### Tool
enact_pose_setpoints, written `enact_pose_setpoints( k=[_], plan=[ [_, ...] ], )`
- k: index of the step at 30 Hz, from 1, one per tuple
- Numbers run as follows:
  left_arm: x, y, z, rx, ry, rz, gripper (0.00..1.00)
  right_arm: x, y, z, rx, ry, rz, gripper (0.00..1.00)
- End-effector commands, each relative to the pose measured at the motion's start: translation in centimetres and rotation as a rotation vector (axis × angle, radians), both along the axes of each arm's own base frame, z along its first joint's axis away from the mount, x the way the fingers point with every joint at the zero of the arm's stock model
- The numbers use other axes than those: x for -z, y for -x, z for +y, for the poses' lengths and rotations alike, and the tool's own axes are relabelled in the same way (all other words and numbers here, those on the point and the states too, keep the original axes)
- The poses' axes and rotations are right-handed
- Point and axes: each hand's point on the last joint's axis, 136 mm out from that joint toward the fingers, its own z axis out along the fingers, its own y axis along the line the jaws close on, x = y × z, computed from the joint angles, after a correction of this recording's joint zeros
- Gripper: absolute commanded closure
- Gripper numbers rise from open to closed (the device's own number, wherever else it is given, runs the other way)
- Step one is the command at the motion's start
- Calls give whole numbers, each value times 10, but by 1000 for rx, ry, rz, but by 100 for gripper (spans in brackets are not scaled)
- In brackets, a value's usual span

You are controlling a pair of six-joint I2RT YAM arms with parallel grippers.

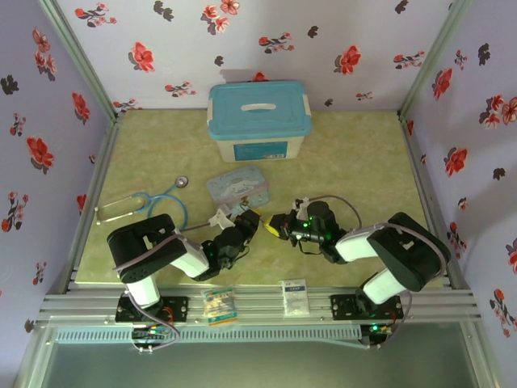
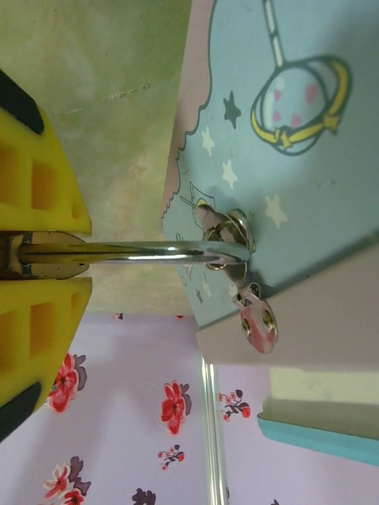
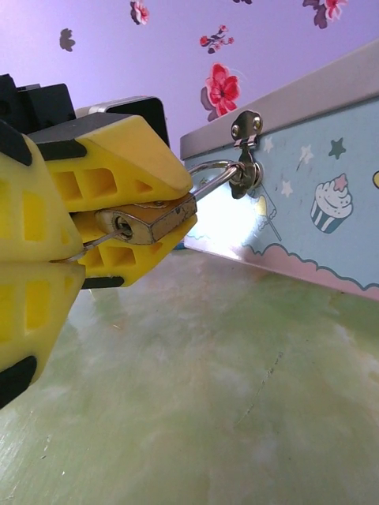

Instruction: Unlock the padlock with the key

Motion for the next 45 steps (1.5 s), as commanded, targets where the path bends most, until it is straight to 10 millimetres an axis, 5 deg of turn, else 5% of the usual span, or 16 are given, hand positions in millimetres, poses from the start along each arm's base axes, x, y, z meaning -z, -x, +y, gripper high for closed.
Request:
enact_pose_setpoints(
  k=[1,16,30,39,45],
  plan=[
    [-35,37,-53,246,146,-27,100,-50,-28,6,31,-123,-156,100],
    [-26,25,-39,155,139,-17,100,-25,11,-34,49,133,-119,100],
    [-41,25,-59,170,214,-17,100,-36,10,-22,152,34,-134,100],
    [-53,24,-67,160,267,-20,100,-33,-1,-59,390,9,-160,100],
    [-64,28,-78,190,285,-35,100,-52,-5,-52,347,38,-219,100]
  ],
)
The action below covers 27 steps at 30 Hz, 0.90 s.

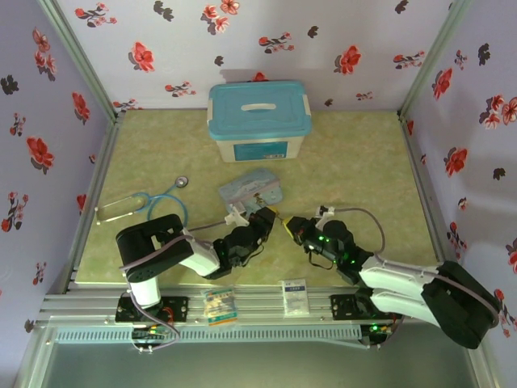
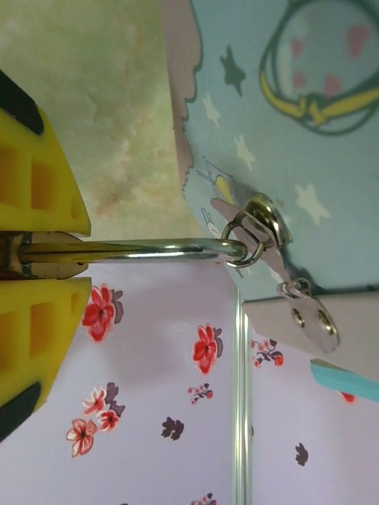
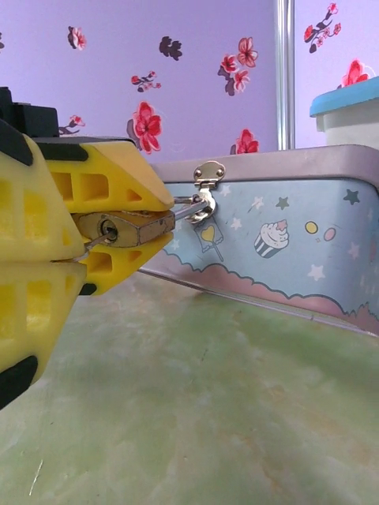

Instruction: Unlock the padlock with the key

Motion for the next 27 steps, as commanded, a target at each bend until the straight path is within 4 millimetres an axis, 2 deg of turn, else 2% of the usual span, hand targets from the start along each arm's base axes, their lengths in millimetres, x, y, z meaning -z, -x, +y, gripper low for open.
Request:
enact_pose_setpoints(
  k=[1,7,14,17,21,27],
  plan=[
    [-29,20,-27,111,107,-34,100,-20,-14,4,22,7,-54,100],
    [-26,23,-28,112,101,-31,100,-15,-16,23,-24,-60,-39,100],
    [-7,23,-28,104,68,-8,100,-19,-14,33,-13,-65,-25,100],
    [-1,23,-26,98,43,-10,100,-16,-12,24,13,-23,2,100],
    [12,20,-10,51,-4,-7,100,-2,-1,3,27,70,33,100],
    [17,13,6,12,-104,-59,100,26,23,-13,-71,196,87,100]
  ],
)
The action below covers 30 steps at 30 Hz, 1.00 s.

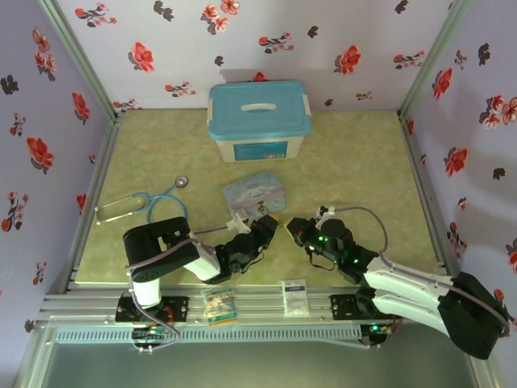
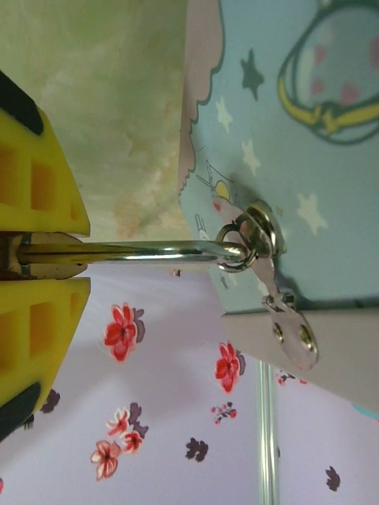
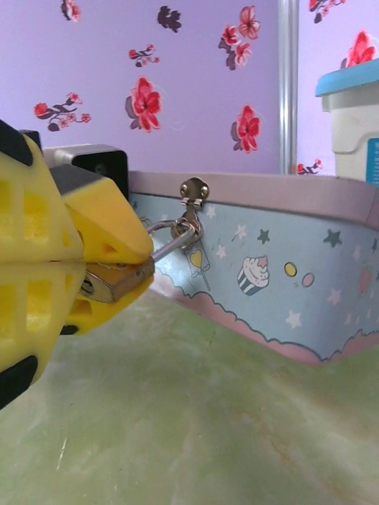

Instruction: Unlock the padlock with the key

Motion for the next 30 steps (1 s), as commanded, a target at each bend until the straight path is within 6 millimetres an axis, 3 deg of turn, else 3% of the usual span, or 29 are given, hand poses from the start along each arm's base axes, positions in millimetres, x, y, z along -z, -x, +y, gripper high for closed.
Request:
enact_pose_setpoints(
  k=[1,4,14,18,20,23,30],
  plan=[
    [-2,-5,9,-25,-57,-62,100,30,16,-12,-78,130,60,100],
    [11,-2,14,-21,-107,-46,100,37,21,-20,-98,141,76,100],
    [67,16,29,-3,-225,51,100,28,13,-19,-133,198,33,100],
    [75,24,29,9,-236,67,85,27,9,-15,-137,195,31,100],
    [71,27,33,-7,-240,50,66,21,7,-11,-138,167,9,100],
    [59,28,44,-40,-261,35,52,-4,2,-5,-145,113,-87,100],
    [1,29,52,-48,-192,-23,38,-55,-4,6,-241,165,-288,100]
  ],
)
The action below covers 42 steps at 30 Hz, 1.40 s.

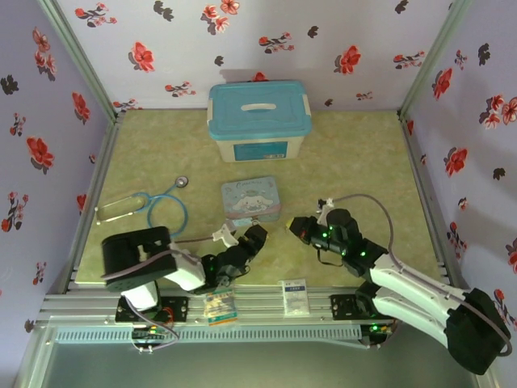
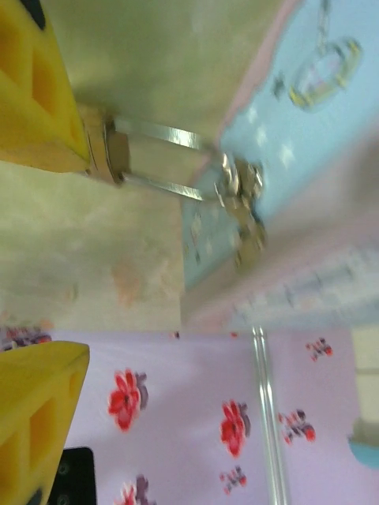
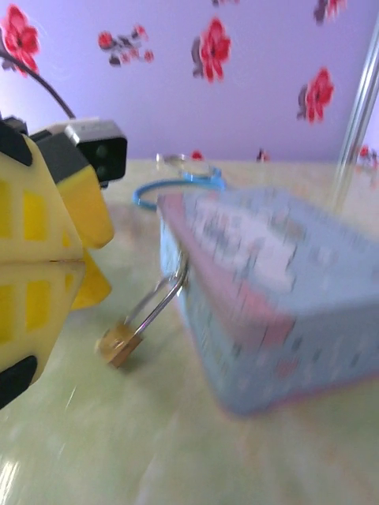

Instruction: Unlock the padlock with the key

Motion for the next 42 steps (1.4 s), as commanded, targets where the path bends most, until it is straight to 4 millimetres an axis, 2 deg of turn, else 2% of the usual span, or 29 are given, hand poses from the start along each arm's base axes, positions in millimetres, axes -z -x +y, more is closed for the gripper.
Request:
enact_pose_setpoints(
  k=[1,6,9,11,15,16,20,23,26,28,33,36,37,39,42],
  plan=[
    [-19,-1,8,-22,-14,-34,35,-34,-4,11,-78,-13,-133,100],
    [-57,2,0,9,127,-37,26,-81,-3,32,-172,-133,-276,100],
    [-71,2,2,4,226,-41,24,-99,1,41,-226,-144,-338,100],
    [-79,2,1,6,284,-43,24,-104,4,46,-251,-150,-358,100],
    [-83,3,-4,5,435,3,21,-111,15,59,-315,-211,-384,100],
    [-82,3,-7,8,467,32,21,-110,17,61,-324,-210,-383,100],
    [-107,4,-10,30,486,-23,23,-97,15,60,-294,-199,-371,100],
    [-115,4,-4,21,499,-43,30,-92,13,56,-266,-209,-360,100],
    [-114,4,1,8,503,-40,48,-87,12,53,-243,-211,-355,100],
    [-114,4,1,10,500,-40,56,-87,12,51,-234,-212,-357,100],
    [-116,4,-4,12,496,-47,68,-86,13,48,-222,-216,-355,100],
    [-113,5,-5,12,497,-38,67,-85,13,47,-220,-209,-351,100],
    [-112,4,-4,7,491,-40,63,-86,14,47,-221,-208,-355,100],
    [-110,4,-2,1,497,-31,42,-87,15,46,-222,-208,-363,100],
    [-117,5,-5,8,506,-43,36,-85,15,44,-211,-203,-361,100]
  ],
)
